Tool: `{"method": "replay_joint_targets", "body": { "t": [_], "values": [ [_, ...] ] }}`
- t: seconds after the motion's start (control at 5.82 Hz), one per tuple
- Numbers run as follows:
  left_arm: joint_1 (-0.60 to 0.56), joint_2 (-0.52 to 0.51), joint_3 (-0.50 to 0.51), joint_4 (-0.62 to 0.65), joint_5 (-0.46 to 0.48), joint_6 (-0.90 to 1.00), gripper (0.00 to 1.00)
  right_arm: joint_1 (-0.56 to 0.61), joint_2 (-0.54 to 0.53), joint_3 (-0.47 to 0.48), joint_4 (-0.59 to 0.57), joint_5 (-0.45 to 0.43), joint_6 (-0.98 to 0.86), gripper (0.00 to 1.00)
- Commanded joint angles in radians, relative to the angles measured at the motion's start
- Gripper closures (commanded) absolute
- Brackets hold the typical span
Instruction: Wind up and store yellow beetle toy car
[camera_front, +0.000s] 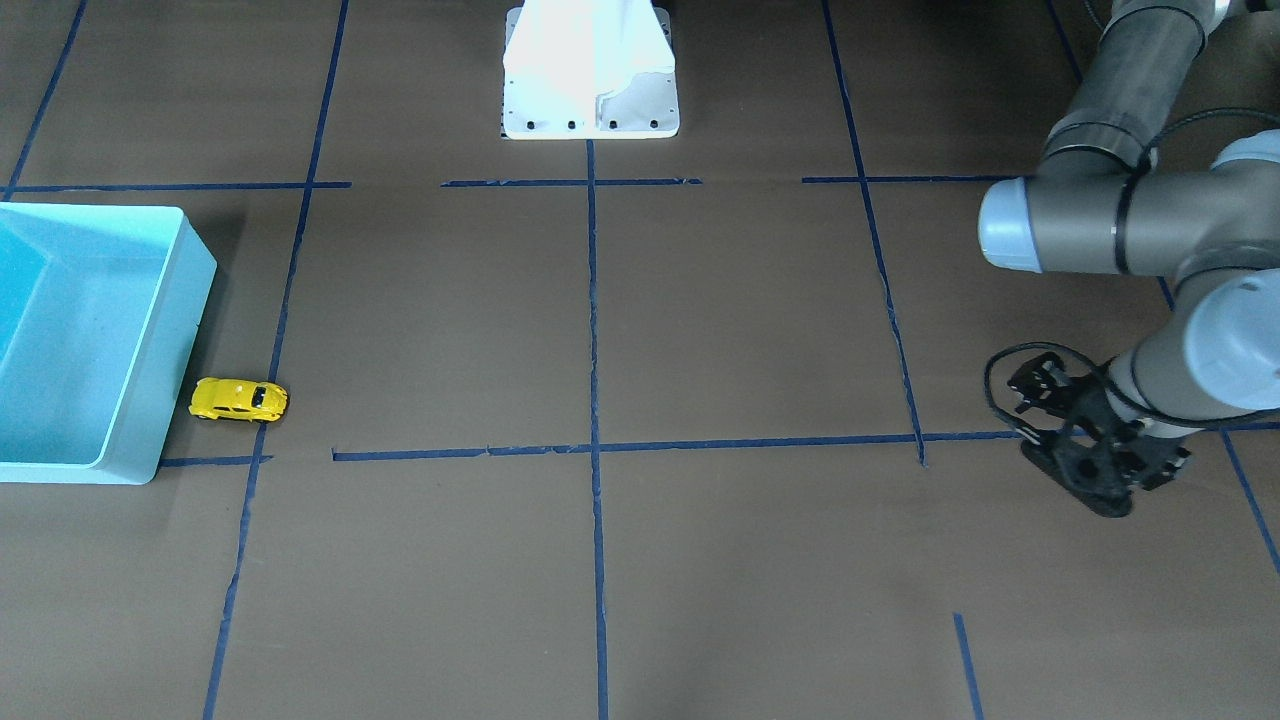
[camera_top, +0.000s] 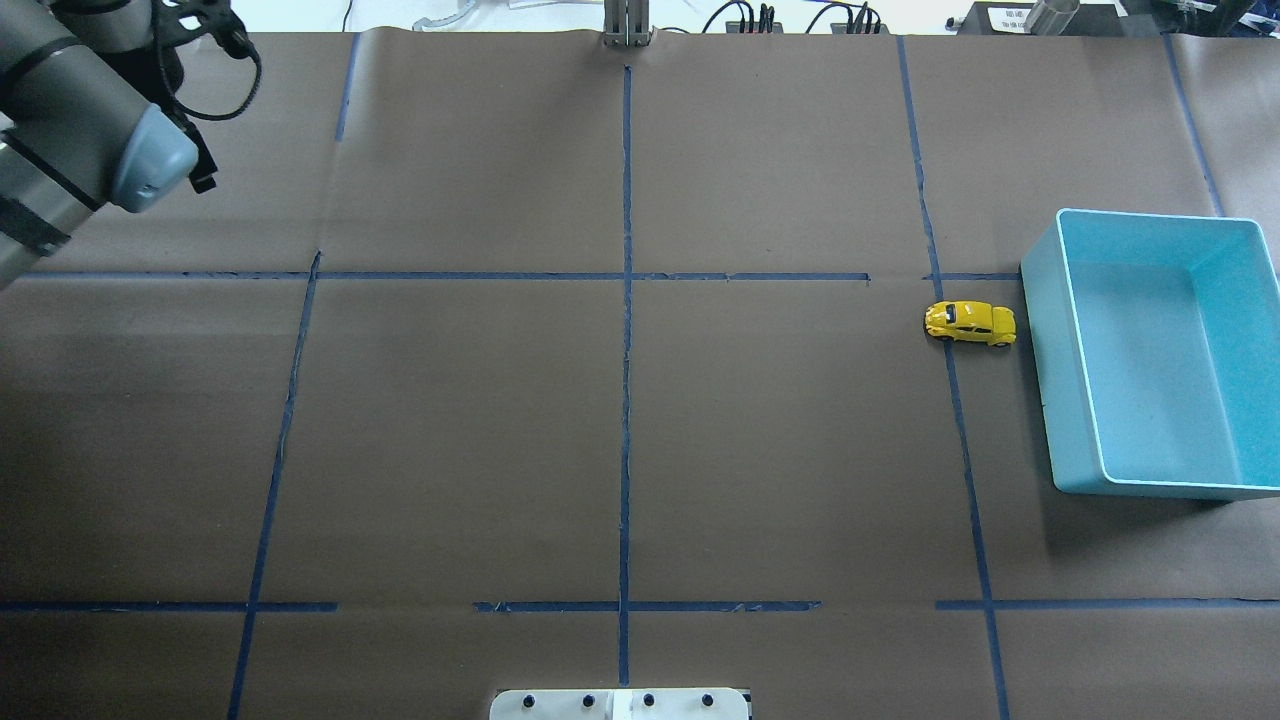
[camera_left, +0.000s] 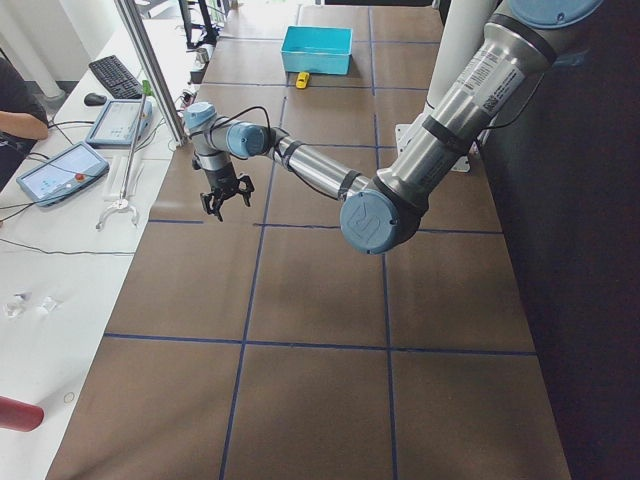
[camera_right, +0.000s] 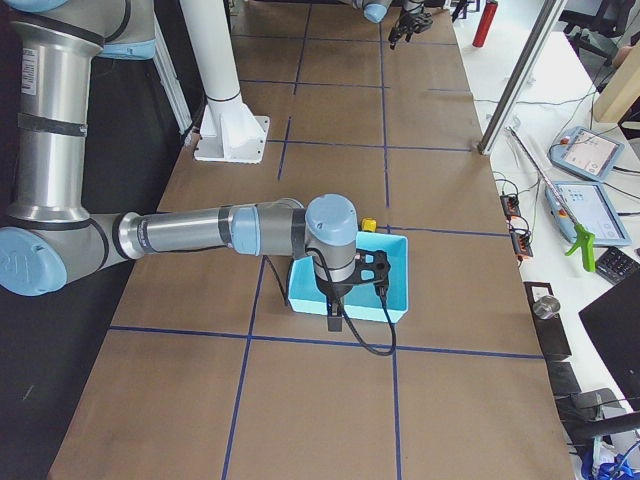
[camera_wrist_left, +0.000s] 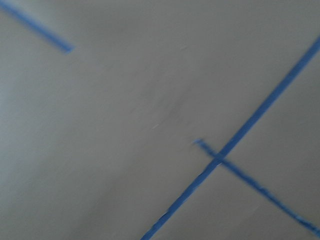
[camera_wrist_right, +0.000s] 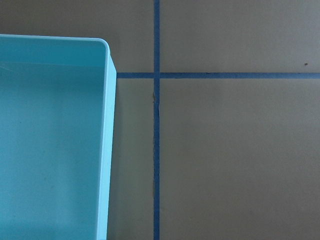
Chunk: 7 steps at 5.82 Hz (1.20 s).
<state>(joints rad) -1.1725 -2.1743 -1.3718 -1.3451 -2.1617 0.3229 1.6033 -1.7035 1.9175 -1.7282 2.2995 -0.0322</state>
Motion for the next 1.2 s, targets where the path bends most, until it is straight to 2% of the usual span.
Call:
{"method": "replay_joint_targets", "body": {
  "t": [0.0, 0.17, 0.34, 0.52, 0.69, 0.86, 1.03],
  "values": [
    [-0.174, 0.117, -0.004, 0.003, -0.041, -0.062, 0.00, -0.074, 0.109, 0.041, -0.104, -0.038, 0.003, 0.00],
    [-0.247, 0.207, -0.001, -0.011, -0.059, -0.094, 0.00, -0.118, 0.199, 0.041, -0.195, -0.052, 0.003, 0.00],
    [-0.262, 0.212, -0.001, -0.009, -0.058, -0.222, 0.00, -0.173, 0.276, 0.041, -0.215, -0.072, 0.002, 0.00],
    [-0.315, 0.238, 0.000, -0.011, -0.069, -0.255, 0.00, -0.247, 0.321, 0.041, -0.212, -0.081, -0.011, 0.00],
    [-0.366, 0.281, 0.002, -0.011, -0.146, -0.260, 0.00, -0.311, 0.373, 0.041, -0.209, -0.109, -0.026, 0.00],
    [-0.398, 0.315, 0.000, -0.014, -0.186, -0.278, 0.00, -0.347, 0.386, 0.023, -0.203, -0.152, -0.173, 0.00],
    [-0.398, 0.339, -0.003, -0.046, -0.187, -0.281, 0.00, -0.350, 0.396, 0.002, -0.144, -0.149, -0.339, 0.00]
  ]
}}
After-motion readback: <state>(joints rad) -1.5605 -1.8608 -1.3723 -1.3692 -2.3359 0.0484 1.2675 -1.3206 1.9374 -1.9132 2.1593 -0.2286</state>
